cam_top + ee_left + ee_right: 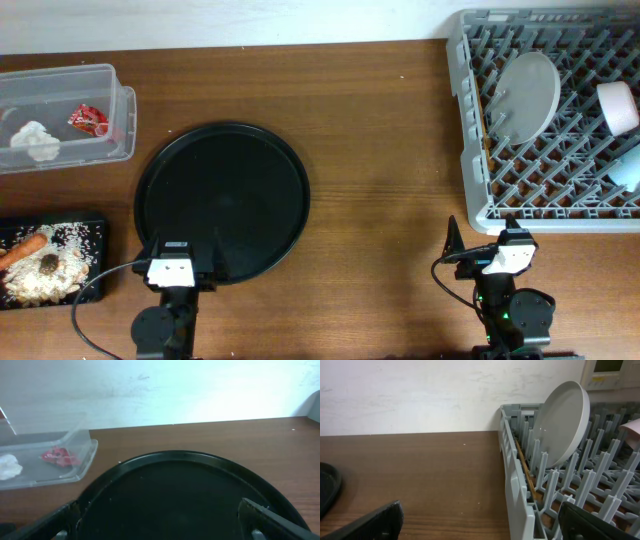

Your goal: Sort waste into correct bins and load items into the dishwasher rack

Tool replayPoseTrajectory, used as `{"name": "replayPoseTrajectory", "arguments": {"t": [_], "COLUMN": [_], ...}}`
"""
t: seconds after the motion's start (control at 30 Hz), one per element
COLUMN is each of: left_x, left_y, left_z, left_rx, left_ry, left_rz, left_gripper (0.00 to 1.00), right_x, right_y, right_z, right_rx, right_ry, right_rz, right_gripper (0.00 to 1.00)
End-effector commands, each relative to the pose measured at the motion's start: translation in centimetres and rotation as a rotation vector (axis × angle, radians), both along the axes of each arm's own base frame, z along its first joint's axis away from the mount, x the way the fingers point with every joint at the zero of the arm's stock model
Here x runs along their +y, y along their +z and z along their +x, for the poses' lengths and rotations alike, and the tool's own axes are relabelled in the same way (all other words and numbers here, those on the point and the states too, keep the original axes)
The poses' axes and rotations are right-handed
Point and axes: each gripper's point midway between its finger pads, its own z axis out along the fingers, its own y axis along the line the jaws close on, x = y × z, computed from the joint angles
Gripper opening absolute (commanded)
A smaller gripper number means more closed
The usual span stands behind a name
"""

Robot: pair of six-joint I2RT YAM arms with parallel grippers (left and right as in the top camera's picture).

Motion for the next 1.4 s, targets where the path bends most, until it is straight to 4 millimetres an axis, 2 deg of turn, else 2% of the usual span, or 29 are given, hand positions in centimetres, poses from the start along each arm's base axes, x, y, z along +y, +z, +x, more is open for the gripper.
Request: {"name": "replayPoseTrajectory", "arguments": {"t": [0.0, 0.37, 0.53, 1.37], "left_x": [0.6, 0.6, 2.2, 2.2], "left_y": [0.4, 0.3, 0.4, 0.3], "left_z": [-0.1, -0.1, -0.2, -0.2], "left_rx": [-0.019, -0.018, -0.017, -0.017], "left_ry": [0.03, 0.031, 0.096, 0.096], "left_rz": [0.035, 0.034, 0.034, 0.034], "left_gripper": [0.99, 0.99, 0.99, 0.99], "right_x": [-0.3, -0.3, -0.3, -0.3], "right_y": [-0.2, -0.2, -0.2, -0.2], "right_z": [0.0, 0.0, 0.0, 0.0], "right_rx": [0.003, 0.003, 0.003, 0.003], "right_ry": [-0.015, -0.015, -0.015, -0.015], "right_rz": [-0.007, -0.007, -0.007, -0.007], "right_gripper": [0.98, 0.98, 0.98, 0.98]}}
